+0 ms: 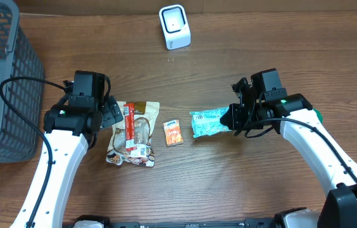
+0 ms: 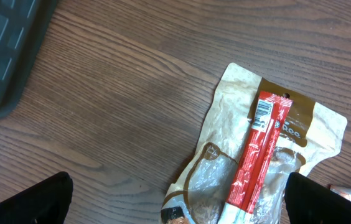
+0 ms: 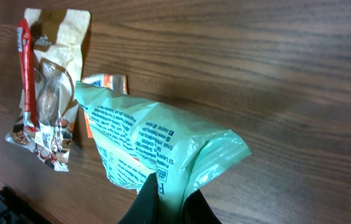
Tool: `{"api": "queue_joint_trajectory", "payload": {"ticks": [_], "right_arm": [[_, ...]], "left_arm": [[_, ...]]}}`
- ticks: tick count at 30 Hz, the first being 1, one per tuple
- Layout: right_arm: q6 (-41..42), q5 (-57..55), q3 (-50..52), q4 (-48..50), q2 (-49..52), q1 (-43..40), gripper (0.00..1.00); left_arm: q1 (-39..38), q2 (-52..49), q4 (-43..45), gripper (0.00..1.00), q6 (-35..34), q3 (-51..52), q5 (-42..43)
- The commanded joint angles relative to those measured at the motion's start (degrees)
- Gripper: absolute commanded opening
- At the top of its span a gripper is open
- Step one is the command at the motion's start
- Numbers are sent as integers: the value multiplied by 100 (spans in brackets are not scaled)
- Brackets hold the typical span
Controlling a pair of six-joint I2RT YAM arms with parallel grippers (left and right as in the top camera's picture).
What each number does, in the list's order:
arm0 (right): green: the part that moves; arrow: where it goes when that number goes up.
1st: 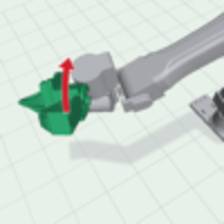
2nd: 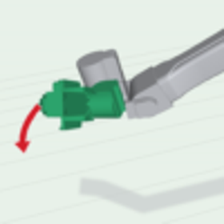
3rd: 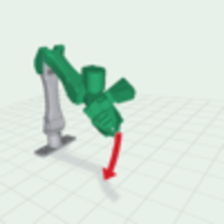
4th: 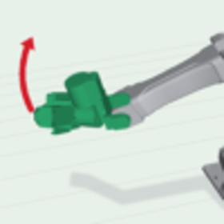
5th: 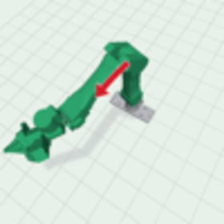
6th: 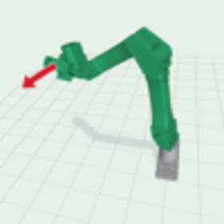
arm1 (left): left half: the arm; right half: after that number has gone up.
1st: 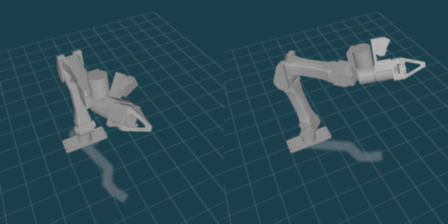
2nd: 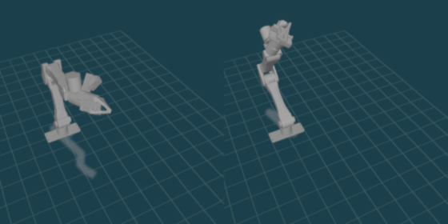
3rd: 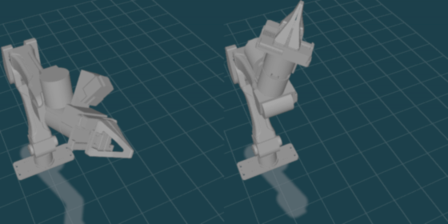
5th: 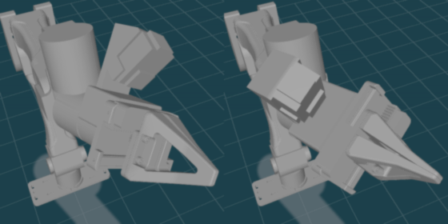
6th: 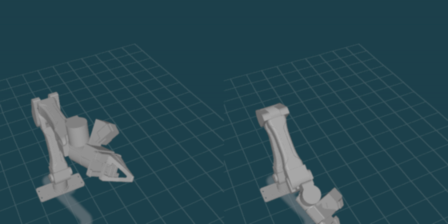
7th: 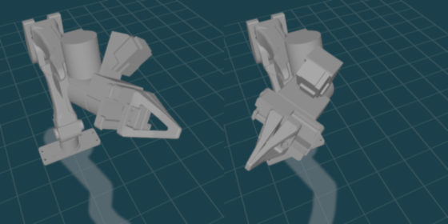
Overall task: Scan the item barcode
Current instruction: 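Lift the wipes pack and carry it back toward the scanner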
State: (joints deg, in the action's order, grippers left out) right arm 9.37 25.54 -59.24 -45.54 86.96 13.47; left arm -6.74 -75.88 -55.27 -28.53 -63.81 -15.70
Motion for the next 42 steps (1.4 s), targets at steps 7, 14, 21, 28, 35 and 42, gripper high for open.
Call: {"api": "queue_joint_trajectory", "payload": {"ticks": [7,14,21,28,35,42], "right_arm": [[-46,116,-149,398,-76,-39,4],[-48,116,-719,387,-83,-37,4],[-256,-50,-1773,-162,-81,-33,3],[-494,-782,-3368,-1180,-15,-33,3],[-957,-1488,-6148,-2763,1086,-33,3],[-1287,-1768,-6937,-2037,1698,-33,3]], "left_arm": [[-2,24,4,100,22,-94,-76],[-2,24,2,100,22,-94,-76],[-2,24,4,100,22,-94,-76],[-2,24,4,100,22,-94,-76],[-2,24,2,100,22,-94,-76],[-2,24,2,100,22,-94,-76]]}}
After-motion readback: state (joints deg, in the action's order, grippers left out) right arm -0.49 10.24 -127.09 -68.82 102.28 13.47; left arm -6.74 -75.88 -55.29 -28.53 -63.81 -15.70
